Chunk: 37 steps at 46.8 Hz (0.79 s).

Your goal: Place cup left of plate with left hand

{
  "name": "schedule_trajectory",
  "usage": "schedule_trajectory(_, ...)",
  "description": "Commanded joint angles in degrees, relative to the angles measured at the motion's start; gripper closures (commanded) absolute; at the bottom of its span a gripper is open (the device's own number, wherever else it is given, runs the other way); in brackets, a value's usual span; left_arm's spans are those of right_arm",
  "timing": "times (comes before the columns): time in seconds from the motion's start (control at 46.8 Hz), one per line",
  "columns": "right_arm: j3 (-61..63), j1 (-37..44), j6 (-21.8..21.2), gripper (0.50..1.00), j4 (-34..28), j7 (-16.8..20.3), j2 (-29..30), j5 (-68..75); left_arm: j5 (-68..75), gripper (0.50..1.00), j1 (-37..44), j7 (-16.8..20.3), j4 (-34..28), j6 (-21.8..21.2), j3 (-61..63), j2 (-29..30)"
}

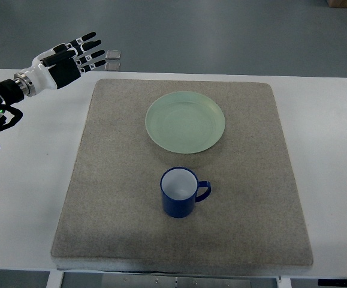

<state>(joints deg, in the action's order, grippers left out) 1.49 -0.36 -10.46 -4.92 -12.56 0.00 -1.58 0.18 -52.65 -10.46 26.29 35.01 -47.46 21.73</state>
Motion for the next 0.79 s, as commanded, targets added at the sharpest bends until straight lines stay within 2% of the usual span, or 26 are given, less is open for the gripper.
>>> schedule_trajectory(0.0, 0.00, 0.01, 0.00, 0.568, 0.00, -0.01, 0.00, 0.00, -0.10, 0.500, 0.09, 0.01, -0.09, -0.01, -0.17, -0.11)
schedule_trajectory(0.599, 0.00, 0.01, 0.00, 0.568, 0.00, -0.01, 0.00, 0.00, 2.62, 0.500, 1.23, 0.45, 0.87, -0.01, 2.72, 1.56)
schedule_trajectory(0.684, 0.00, 0.01, 0.00, 0.568, 0.00, -0.01, 0.00, 0.00, 6.05, 0.500, 1.85, 1.58, 3.06, -0.01, 2.73, 3.49)
schedule_trajectory(0.77, 0.00, 0.01, 0.00, 0.568, 0.00, -0.01, 0.00, 0.00, 10.35, 0.501, 3.08, 4.92, 5.87, -0.01, 2.64, 5.42)
